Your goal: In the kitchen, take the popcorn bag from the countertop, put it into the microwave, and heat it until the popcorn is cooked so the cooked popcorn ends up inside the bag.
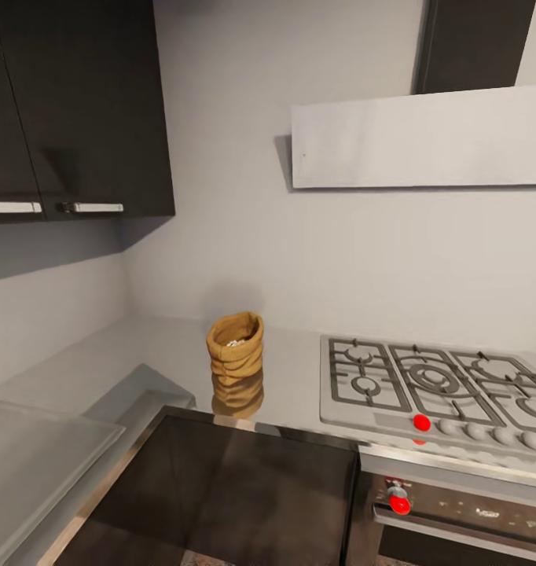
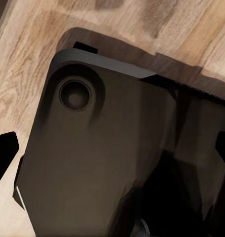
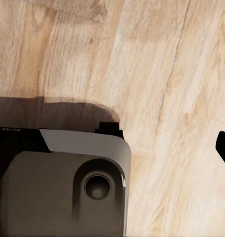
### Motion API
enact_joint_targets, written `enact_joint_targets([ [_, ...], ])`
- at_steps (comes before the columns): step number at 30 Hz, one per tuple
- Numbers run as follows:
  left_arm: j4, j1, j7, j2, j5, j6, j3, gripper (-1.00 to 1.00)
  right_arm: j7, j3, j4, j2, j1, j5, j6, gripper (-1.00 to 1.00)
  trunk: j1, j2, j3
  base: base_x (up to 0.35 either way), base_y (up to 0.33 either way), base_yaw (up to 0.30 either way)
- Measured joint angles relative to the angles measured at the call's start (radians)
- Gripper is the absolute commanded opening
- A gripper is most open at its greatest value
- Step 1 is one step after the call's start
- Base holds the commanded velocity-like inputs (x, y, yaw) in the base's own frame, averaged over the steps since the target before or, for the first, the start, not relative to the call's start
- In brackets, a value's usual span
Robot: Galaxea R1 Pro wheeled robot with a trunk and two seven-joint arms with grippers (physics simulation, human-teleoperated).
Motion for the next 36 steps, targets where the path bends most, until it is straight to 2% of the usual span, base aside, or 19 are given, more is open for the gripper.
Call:
enact_joint_targets([
  [36, 0.0, 0.0, 0.0, 0.001, -0.003, 0.0, -0.003, 1.0, -0.002, 0.001, 0.0, -0.003, 0.0, 0.0, -0.009, 1.0, 0.0, 0.0, -0.058, 0.0, 0.0, 0.0],
])
